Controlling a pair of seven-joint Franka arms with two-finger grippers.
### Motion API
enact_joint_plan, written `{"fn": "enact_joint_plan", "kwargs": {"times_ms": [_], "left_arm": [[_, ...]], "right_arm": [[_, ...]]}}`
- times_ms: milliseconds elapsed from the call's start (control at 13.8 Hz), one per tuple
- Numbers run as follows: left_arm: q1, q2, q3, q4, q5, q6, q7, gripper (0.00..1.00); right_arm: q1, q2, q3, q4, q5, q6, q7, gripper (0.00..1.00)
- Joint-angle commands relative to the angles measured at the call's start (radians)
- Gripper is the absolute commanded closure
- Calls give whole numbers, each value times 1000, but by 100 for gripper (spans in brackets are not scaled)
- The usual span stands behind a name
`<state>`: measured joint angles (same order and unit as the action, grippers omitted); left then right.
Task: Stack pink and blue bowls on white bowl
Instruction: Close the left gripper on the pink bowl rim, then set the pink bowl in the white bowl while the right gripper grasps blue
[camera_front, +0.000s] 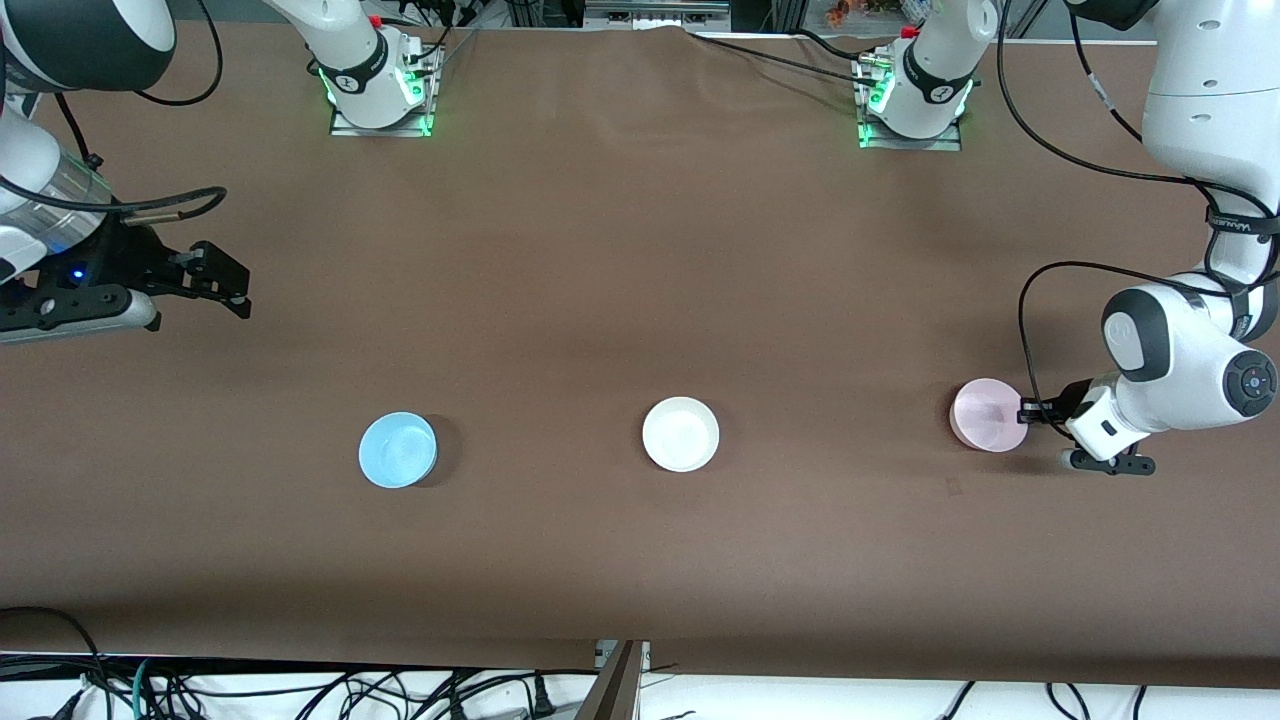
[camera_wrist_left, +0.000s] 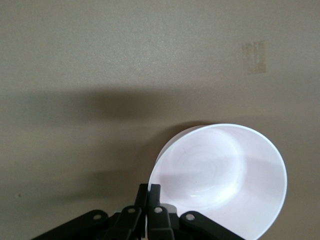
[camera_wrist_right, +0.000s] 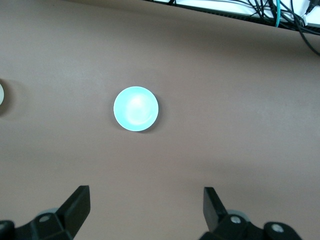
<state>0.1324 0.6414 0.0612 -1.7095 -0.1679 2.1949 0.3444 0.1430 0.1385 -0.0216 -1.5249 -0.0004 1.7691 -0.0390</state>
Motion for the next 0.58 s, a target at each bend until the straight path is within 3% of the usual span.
{"fn": "enact_joint_plan", "kwargs": {"times_ms": [0, 217, 506], "left_arm": [[-7, -20, 2, -12, -22, -14, 28, 100], [-17, -35, -24, 46, -98, -134, 16, 100], [-79, -51, -81, 142, -140, -222, -115, 100]], "right_arm": [[-14, 16, 6, -15, -7, 24, 5, 0], [-13, 188, 6, -9, -6, 76, -5, 0], [-40, 272, 3, -12, -3, 217, -19, 0]]}}
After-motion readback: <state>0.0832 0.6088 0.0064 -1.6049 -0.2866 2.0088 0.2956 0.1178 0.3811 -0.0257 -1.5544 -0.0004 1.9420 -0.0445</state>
